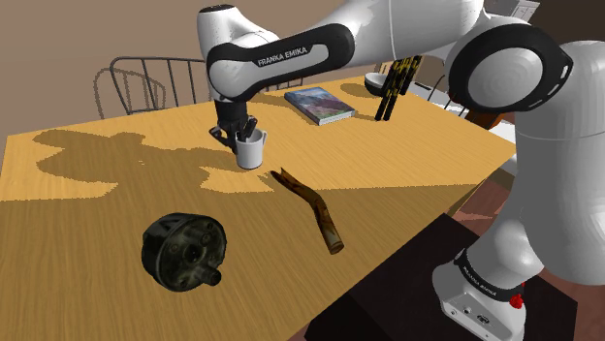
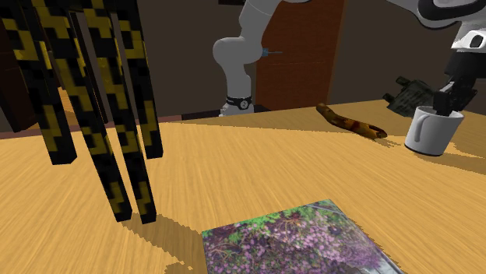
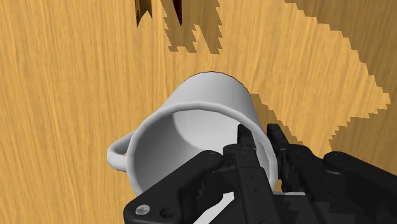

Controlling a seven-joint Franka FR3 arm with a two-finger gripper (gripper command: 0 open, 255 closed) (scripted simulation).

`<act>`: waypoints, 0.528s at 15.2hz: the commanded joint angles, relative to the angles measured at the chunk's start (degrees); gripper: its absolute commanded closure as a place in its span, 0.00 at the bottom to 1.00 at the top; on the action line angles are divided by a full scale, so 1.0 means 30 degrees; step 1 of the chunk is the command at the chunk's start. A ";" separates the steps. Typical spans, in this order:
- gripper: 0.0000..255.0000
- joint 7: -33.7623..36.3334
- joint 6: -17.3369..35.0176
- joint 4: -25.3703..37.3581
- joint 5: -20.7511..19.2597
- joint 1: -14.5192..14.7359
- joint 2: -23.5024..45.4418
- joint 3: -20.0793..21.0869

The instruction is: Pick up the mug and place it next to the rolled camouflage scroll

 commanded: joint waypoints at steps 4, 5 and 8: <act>1.00 0.0000 0.0087 -0.0064 -0.0002 -0.0004 0.0008 -0.0002; 1.00 0.0000 0.0087 -0.0064 -0.0002 -0.0004 0.0008 -0.0002; 0.00 0.0000 0.0088 -0.0066 -0.0002 -0.0005 0.0007 -0.0002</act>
